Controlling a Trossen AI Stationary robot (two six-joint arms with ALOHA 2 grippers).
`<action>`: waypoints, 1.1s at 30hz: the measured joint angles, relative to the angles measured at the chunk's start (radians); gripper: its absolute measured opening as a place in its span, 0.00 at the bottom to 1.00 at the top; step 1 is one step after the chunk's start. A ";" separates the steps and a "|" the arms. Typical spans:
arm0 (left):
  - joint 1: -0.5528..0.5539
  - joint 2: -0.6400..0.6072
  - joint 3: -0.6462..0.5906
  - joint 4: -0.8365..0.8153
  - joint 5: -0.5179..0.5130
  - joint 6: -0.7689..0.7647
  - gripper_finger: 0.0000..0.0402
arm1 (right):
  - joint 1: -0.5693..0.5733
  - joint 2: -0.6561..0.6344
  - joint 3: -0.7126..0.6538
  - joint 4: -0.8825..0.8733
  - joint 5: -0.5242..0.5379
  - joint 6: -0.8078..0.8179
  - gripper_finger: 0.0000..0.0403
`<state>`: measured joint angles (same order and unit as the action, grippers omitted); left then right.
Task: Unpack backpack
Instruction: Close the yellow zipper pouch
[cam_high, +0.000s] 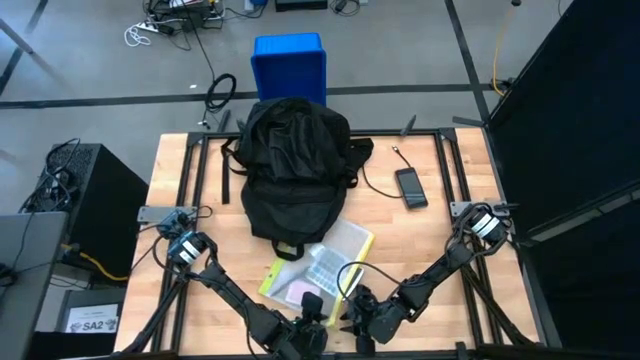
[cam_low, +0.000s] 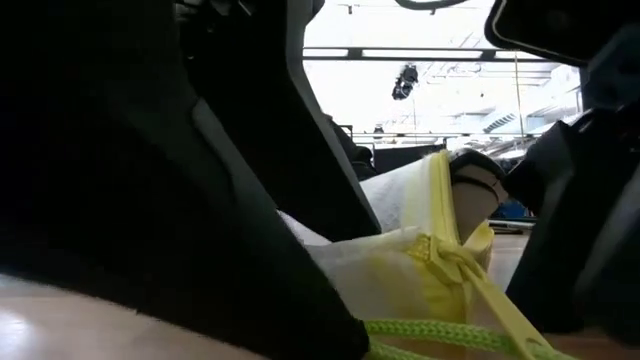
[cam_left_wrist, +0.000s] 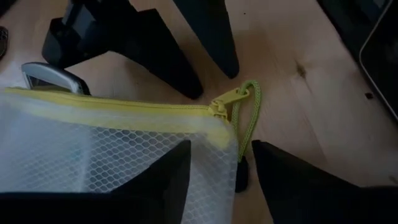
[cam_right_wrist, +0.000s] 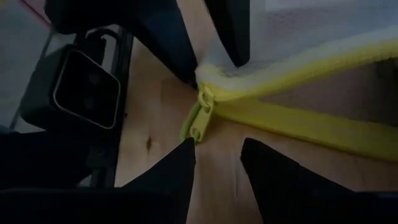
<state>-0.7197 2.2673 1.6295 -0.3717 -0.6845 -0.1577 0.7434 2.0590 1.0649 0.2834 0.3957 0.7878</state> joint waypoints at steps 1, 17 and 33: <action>0.001 0.000 0.000 0.002 -0.002 0.000 0.36 | -0.003 0.000 0.000 0.005 -0.004 -0.002 0.30; 0.009 0.001 0.000 0.012 -0.047 0.018 0.01 | -0.015 0.001 0.000 0.028 -0.026 -0.006 0.30; 0.013 -0.010 0.009 0.016 -0.052 0.100 0.00 | -0.031 0.001 -0.001 0.074 -0.037 -0.006 0.33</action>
<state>-0.7067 2.2571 1.6382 -0.3561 -0.7369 -0.0575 0.7124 2.0602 1.0641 0.3574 0.3592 0.7818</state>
